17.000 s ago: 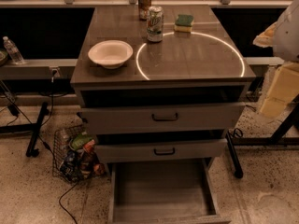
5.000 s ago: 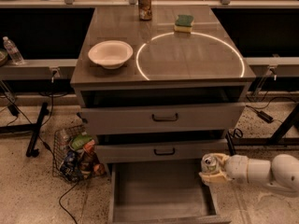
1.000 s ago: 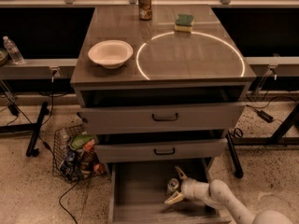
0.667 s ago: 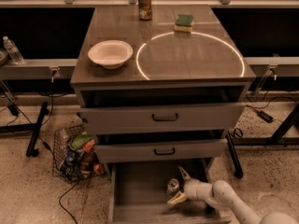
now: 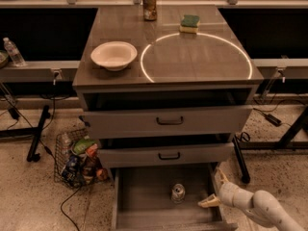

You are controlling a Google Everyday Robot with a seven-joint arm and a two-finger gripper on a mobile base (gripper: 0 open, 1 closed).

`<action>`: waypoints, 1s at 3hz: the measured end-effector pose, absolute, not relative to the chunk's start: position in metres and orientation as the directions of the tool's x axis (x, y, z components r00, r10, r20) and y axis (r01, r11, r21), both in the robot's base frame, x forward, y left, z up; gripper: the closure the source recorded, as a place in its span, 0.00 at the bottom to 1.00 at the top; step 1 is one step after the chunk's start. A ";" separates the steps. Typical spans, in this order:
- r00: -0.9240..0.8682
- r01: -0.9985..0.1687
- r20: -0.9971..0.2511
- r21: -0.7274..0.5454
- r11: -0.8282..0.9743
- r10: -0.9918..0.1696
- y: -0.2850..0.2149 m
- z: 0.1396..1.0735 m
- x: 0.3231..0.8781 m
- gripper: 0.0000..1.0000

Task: Place 7up can into bottom drawer

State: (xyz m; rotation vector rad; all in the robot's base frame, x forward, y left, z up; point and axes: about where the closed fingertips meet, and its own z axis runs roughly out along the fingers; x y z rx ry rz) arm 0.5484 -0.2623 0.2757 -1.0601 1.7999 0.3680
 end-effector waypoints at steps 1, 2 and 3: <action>-0.191 -0.705 -0.810 -0.280 0.651 -0.555 -0.326 0.338 0.518 0.00; -0.196 -0.690 -0.793 -0.307 0.656 -0.578 -0.338 0.361 0.505 0.00; -0.196 -0.690 -0.793 -0.306 0.656 -0.576 -0.338 0.360 0.506 0.00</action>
Offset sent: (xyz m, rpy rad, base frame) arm -0.0349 -0.0701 0.0698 -0.1057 -0.0293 -0.1474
